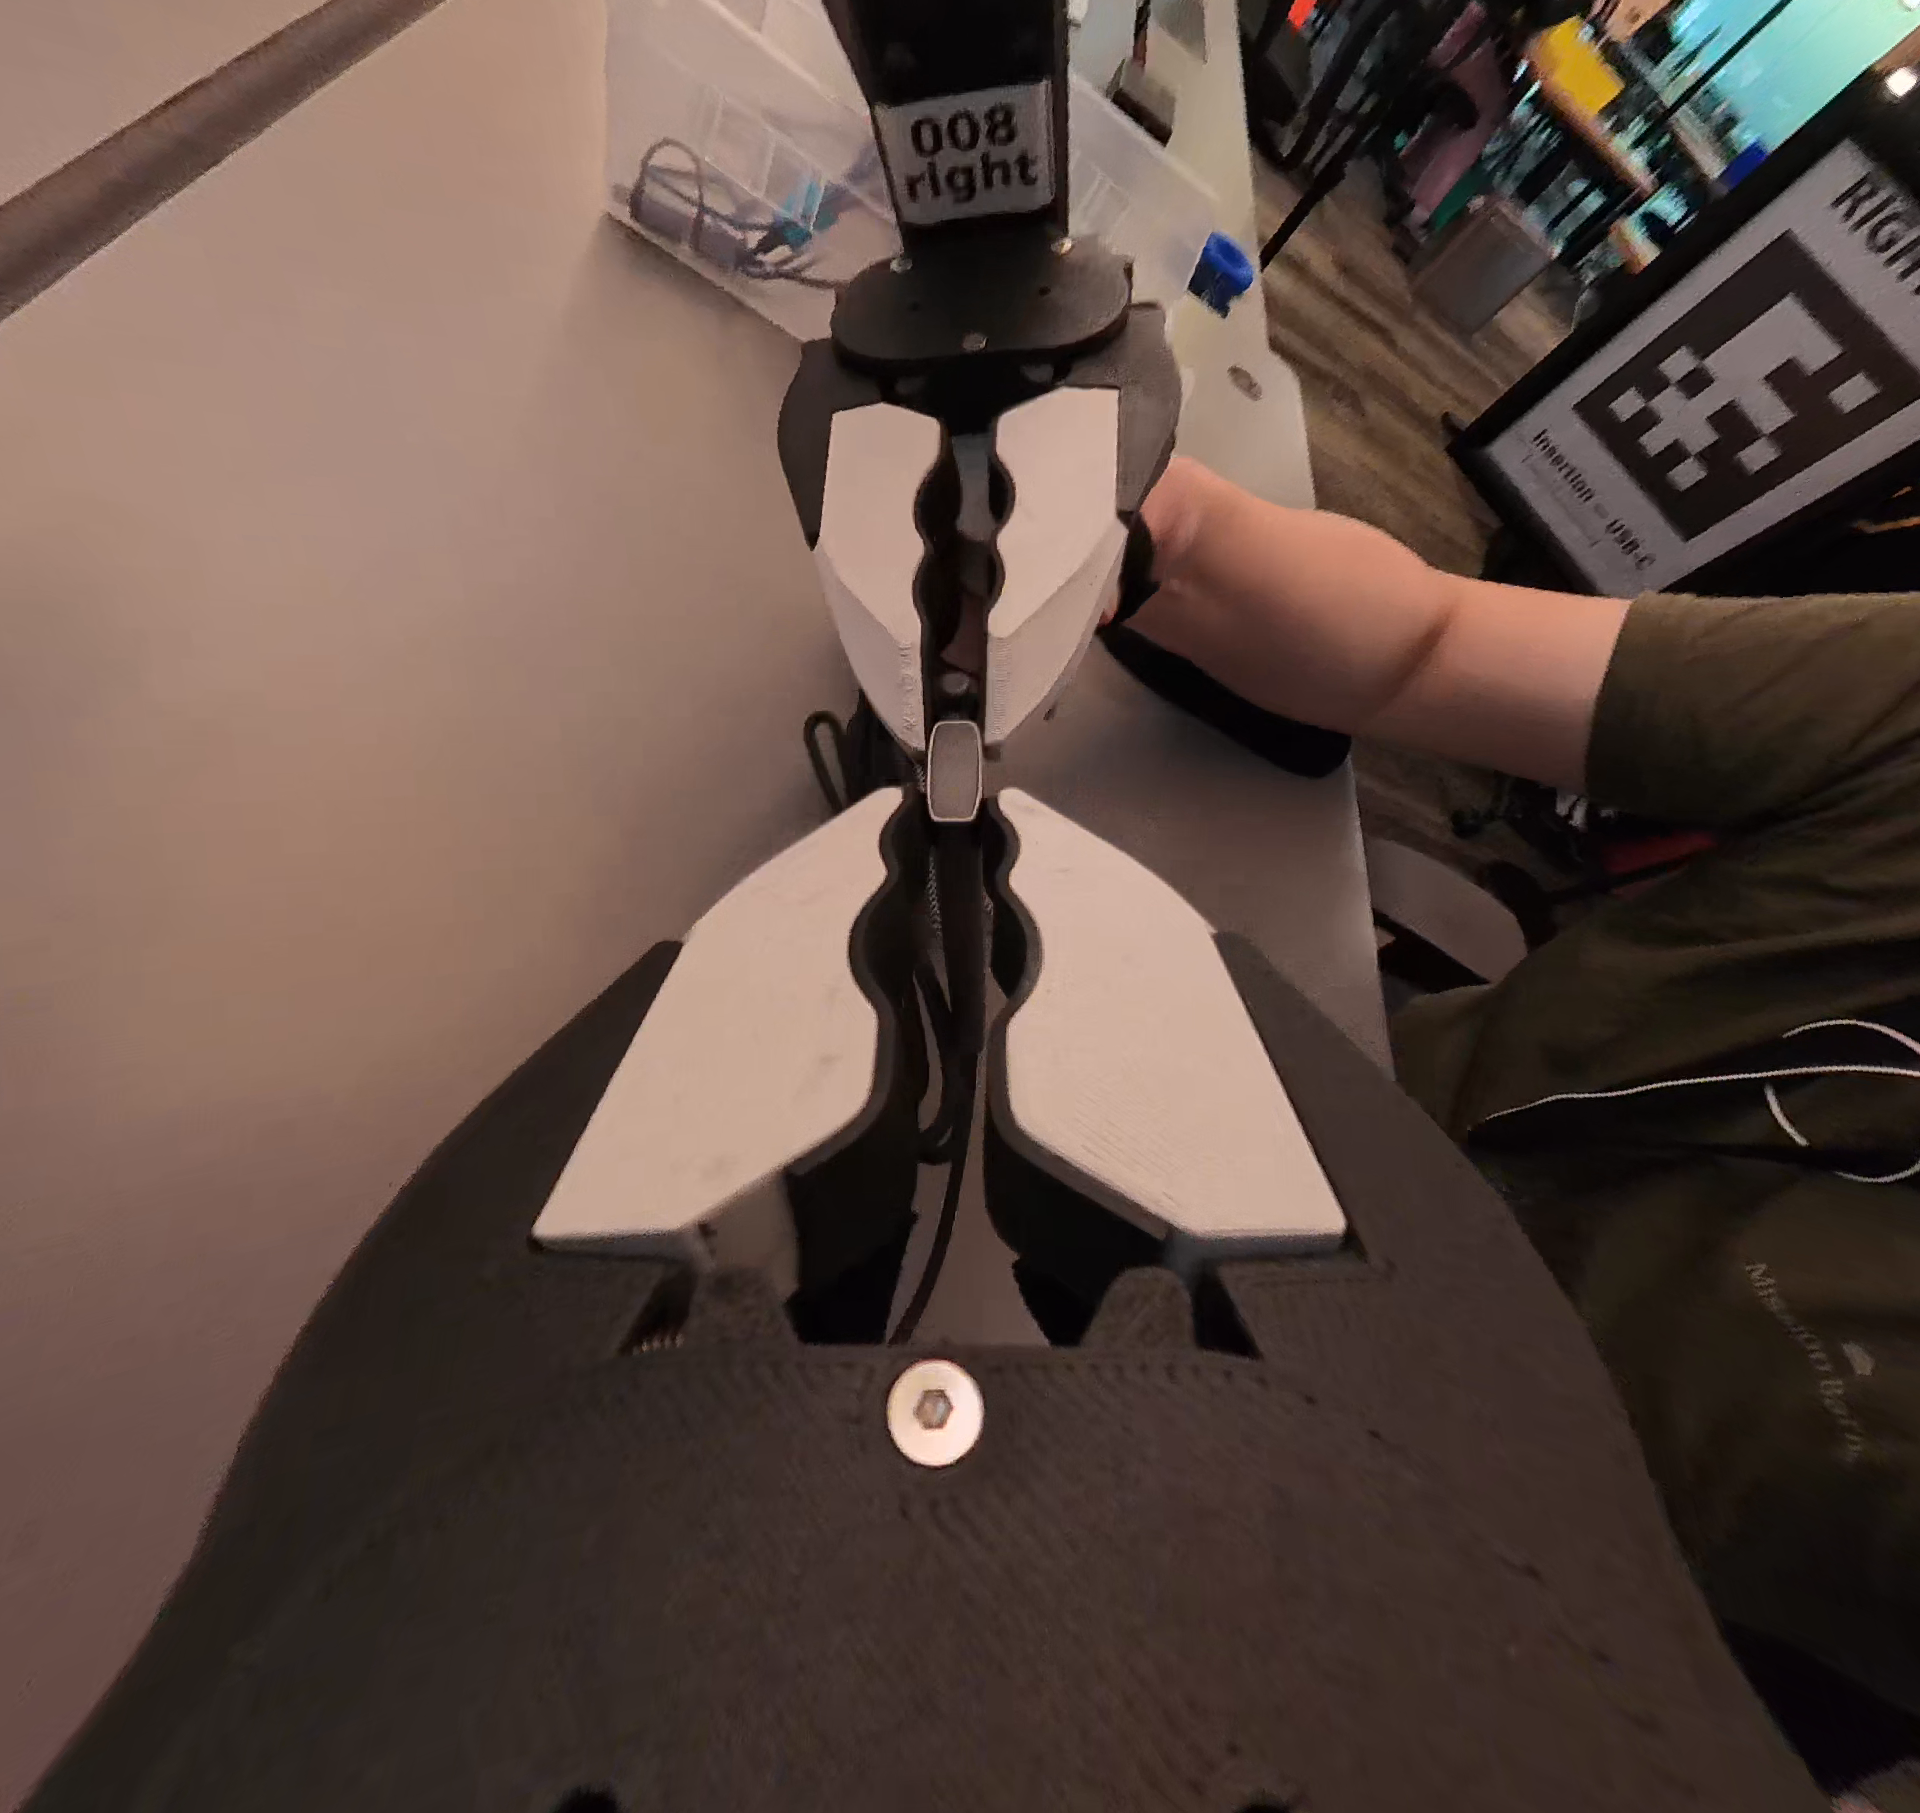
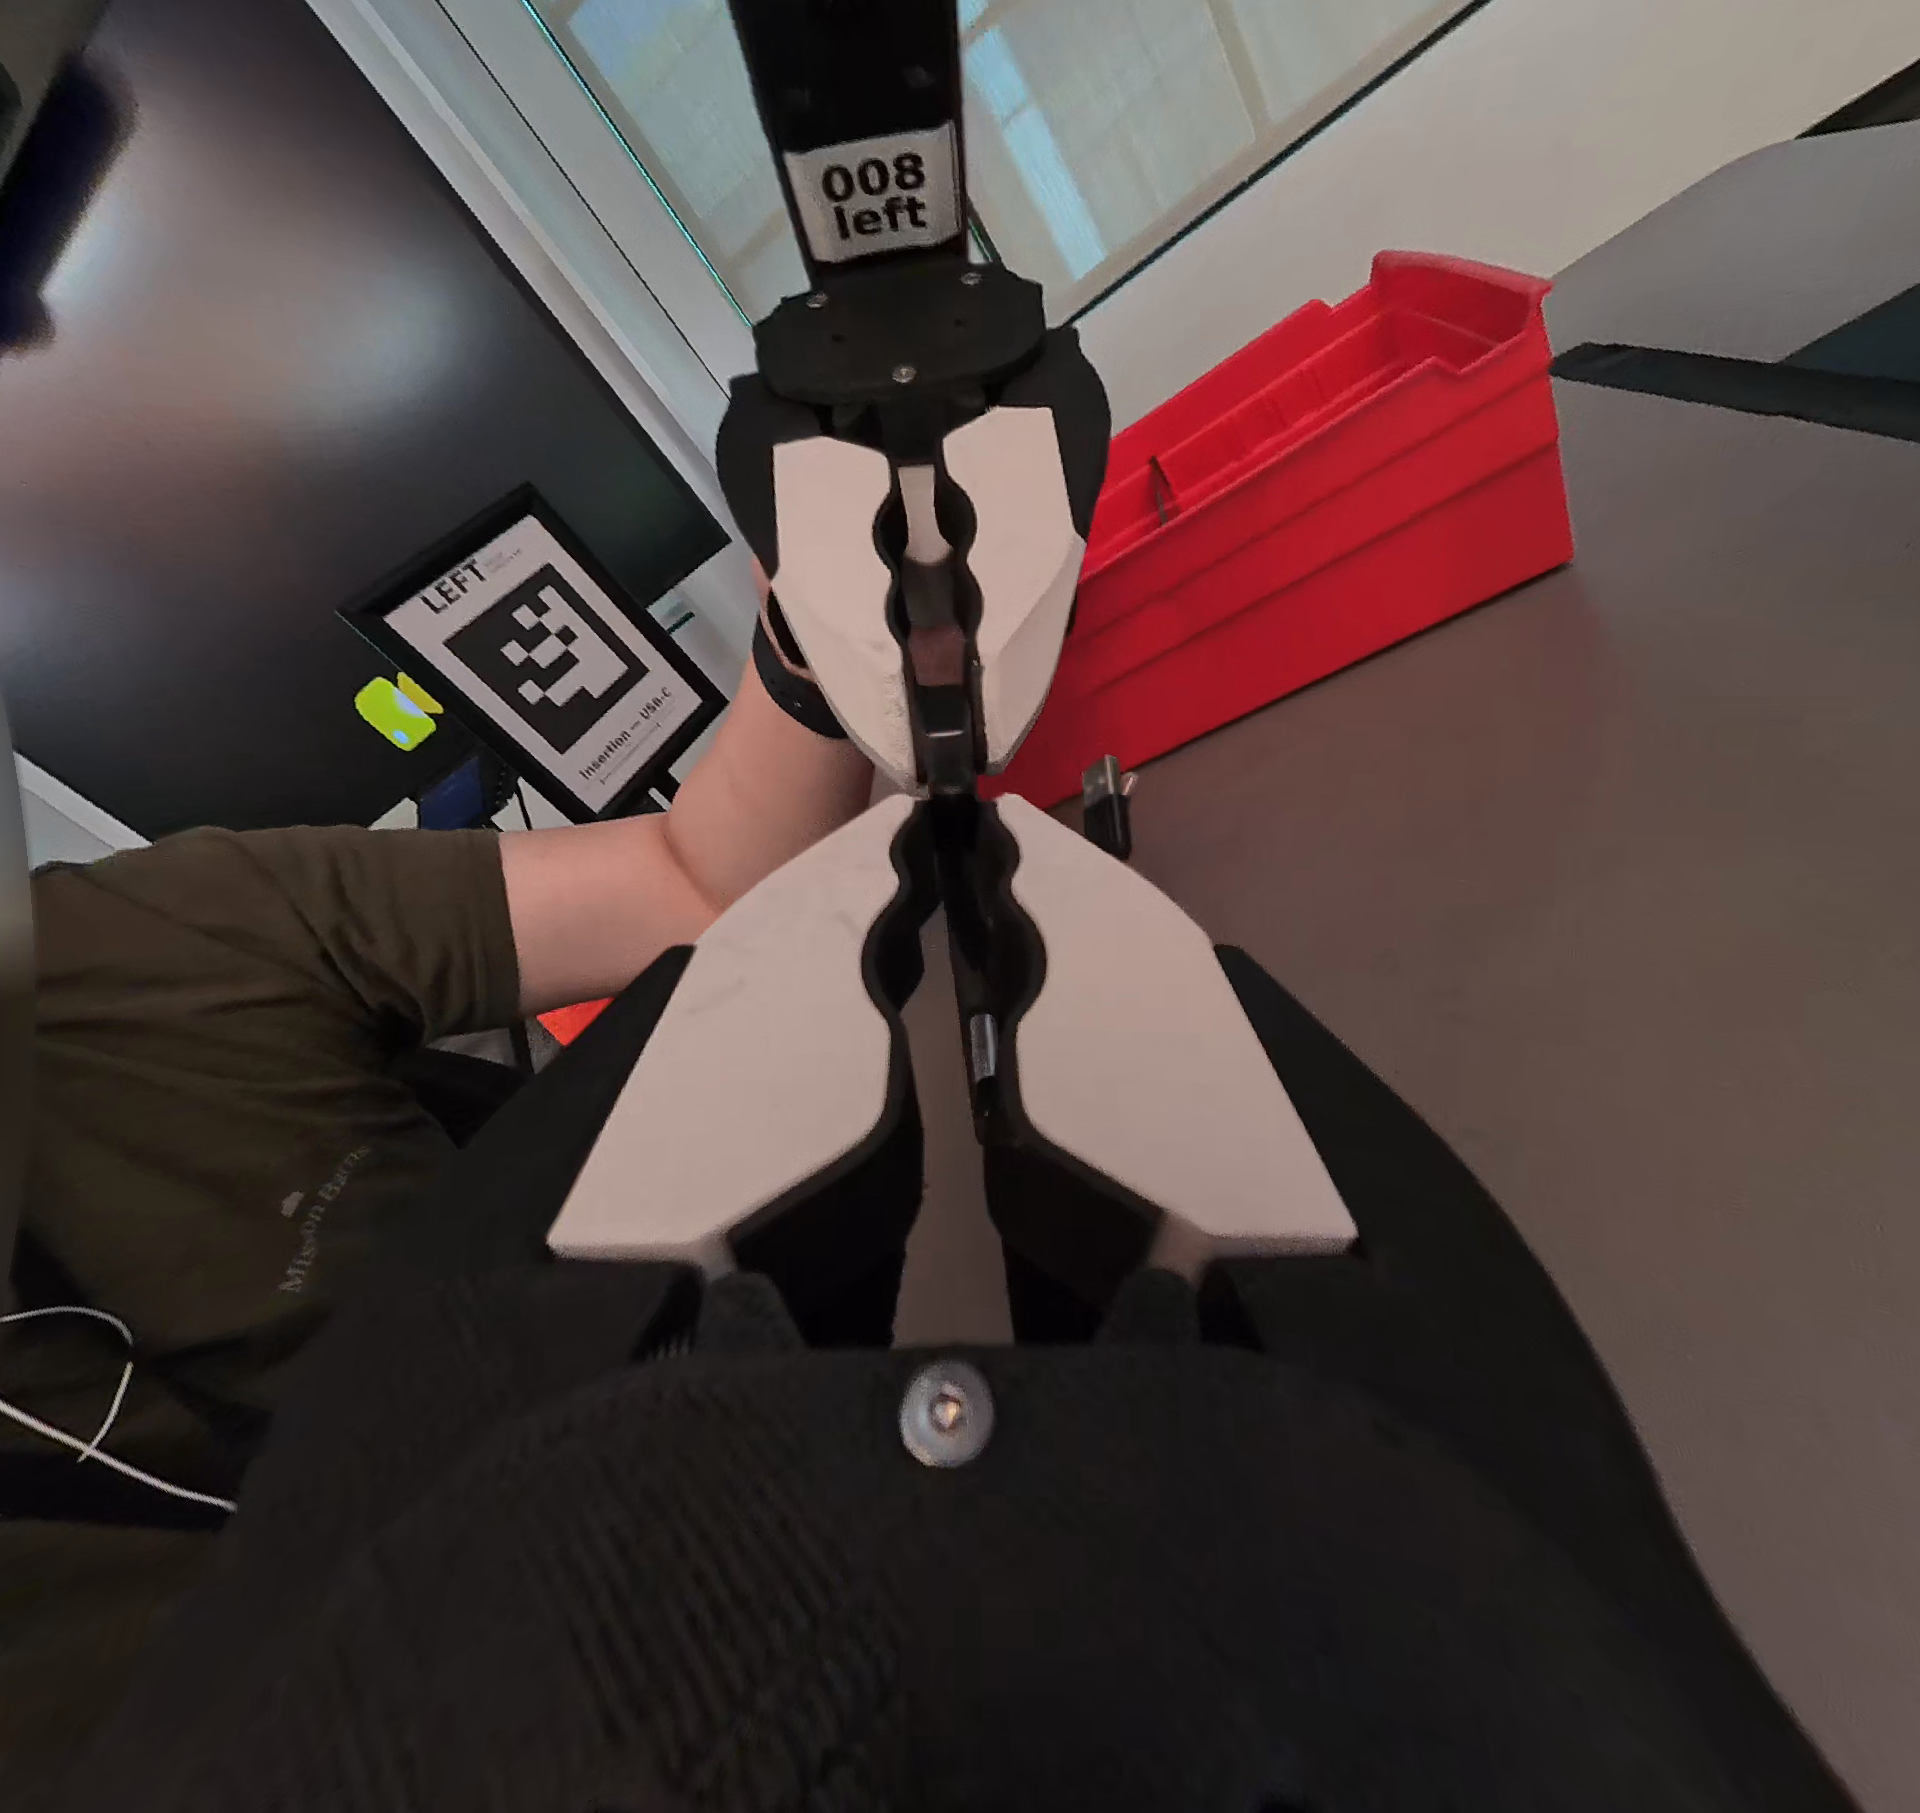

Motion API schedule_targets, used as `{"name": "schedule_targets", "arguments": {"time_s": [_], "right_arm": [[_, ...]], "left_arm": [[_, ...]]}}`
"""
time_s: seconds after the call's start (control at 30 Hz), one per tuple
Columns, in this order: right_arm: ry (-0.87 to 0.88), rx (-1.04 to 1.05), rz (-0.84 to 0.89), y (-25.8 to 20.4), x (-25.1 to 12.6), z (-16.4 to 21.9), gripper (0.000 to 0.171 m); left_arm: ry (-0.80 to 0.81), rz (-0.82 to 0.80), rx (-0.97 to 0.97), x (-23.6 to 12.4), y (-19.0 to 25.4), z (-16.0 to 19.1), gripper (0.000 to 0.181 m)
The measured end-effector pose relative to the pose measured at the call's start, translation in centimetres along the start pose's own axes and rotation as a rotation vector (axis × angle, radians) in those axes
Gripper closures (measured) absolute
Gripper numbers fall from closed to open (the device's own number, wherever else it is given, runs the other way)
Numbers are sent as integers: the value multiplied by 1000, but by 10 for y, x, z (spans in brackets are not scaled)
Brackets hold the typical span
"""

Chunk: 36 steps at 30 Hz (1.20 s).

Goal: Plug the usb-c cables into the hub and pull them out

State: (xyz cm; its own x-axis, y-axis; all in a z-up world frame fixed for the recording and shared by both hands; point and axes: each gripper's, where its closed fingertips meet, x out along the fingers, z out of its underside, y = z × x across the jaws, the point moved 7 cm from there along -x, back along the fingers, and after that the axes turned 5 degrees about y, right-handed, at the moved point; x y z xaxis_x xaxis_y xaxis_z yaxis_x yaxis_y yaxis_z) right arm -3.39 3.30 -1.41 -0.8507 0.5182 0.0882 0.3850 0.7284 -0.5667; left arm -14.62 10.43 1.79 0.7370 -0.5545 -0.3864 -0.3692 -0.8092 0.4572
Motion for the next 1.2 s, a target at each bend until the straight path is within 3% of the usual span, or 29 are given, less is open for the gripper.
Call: {"name": "schedule_targets", "arguments": {"time_s": [0.27,0.37,0.43,0.67,0.87,1.0,1.07,1.13,1.2], "right_arm": [[23,22,32,4,-1,-1,163],[60,24,-34,-1,-1,-7,161],[45,21,-50,0,0,-5,142],[-84,-155,-47,-2,12,13,134],[-267,-405,91,-3,11,20,124],[-346,-378,132,2,15,27,108],[-387,-395,138,2,19,32,113],[-430,-439,168,3,21,35,129],[-429,-413,143,-1,23,35,124]], "left_arm": [[-12,-47,7,3,-2,1,173],[31,-28,18,-2,4,-7,173],[38,-48,49,-5,8,-9,172],[77,-71,62,-13,10,-14,172],[89,-69,74,-16,14,-17,172],[99,-69,96,-16,20,-20,172],[99,-72,103,-16,21,-21,172],[97,-71,99,-16,21,-21,173],[110,-61,88,-16,22,-21,173]]}}
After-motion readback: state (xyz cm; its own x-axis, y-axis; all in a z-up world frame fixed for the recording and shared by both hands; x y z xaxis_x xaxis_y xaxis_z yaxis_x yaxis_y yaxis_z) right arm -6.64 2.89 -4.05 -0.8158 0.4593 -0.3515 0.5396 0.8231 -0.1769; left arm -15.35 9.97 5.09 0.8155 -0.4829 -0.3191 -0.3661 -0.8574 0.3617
